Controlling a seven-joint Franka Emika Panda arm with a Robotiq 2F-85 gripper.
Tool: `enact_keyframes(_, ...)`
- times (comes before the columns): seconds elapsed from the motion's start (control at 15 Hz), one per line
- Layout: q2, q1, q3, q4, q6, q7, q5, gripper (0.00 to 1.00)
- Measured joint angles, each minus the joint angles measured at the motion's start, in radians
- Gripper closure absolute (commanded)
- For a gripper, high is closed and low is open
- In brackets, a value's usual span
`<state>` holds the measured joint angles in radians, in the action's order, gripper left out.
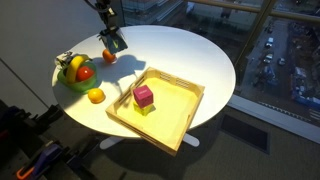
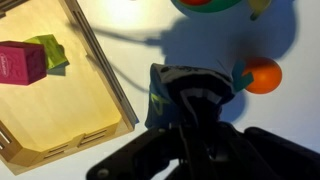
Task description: Move a black and white cube from the table to the tray
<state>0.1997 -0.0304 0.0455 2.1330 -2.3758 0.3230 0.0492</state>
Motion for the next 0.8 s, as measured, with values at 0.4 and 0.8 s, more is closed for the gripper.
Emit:
enact_keyframes(0.4, 0.003, 0.006, 0.014, -0.011, 0.0, 0.0, 0.0, 0.95)
enact_keyframes(0.8, 0.002, 0.063, 0.05, -0.051, 0.003, 0.0, 0.003, 0.95)
